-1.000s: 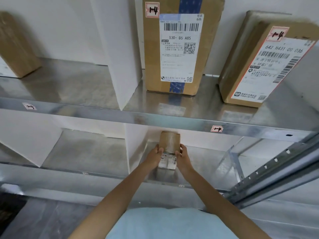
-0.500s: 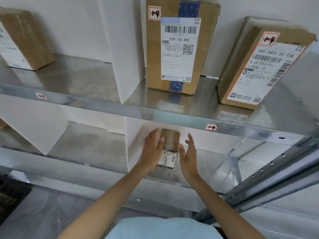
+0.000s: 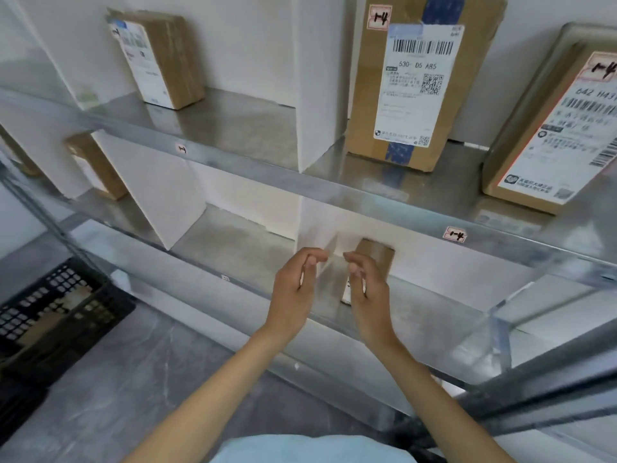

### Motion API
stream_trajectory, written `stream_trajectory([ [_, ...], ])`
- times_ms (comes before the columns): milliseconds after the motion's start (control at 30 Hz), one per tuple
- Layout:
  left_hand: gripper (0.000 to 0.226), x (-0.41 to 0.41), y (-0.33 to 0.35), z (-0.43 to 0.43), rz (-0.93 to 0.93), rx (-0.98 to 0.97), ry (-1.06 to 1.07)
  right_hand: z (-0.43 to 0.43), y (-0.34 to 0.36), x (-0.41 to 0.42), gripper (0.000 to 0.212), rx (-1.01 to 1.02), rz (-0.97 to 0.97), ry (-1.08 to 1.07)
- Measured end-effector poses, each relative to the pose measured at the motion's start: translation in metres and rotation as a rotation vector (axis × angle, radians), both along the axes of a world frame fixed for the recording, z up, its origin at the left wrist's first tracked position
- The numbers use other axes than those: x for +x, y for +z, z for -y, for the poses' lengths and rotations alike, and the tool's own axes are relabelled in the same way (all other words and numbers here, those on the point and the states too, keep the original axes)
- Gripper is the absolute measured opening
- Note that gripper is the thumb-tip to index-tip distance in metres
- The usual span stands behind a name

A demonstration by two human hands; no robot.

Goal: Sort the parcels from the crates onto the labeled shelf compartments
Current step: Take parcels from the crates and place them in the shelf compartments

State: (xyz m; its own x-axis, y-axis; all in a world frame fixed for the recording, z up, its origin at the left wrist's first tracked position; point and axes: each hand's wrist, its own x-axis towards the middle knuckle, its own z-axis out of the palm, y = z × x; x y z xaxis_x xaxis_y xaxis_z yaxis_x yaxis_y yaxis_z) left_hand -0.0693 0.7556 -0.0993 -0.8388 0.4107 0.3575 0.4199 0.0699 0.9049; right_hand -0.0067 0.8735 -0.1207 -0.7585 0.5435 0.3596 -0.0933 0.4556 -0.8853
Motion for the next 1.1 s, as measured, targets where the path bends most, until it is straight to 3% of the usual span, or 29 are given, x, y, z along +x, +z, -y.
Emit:
stream_trajectory([
  [233, 0.027, -0.01, 0.003, 0.115, 0.014, 0.023, 0.259, 0.085, 0.017, -0.014, 0.032, -0.075, -0.007, 0.166],
  [400, 0.026, -0.002, 0.004, 0.246, 0.061, 0.022, 0.489, 0.186, 0.017, -0.041, 0.02, -0.067, 0.065, 0.358],
  [667, 0.027, 0.011, -0.002, 0.429, 0.101, -0.047, 0.907, 0.353, 0.041, -0.099, 0.019, -0.061, 0.069, 0.668],
  [1100, 0.031, -0.078, -0.019, 0.512, 0.189, -0.037, 1.189, 0.451, 0.017, -0.228, 0.022, -0.043, 0.181, 0.92],
])
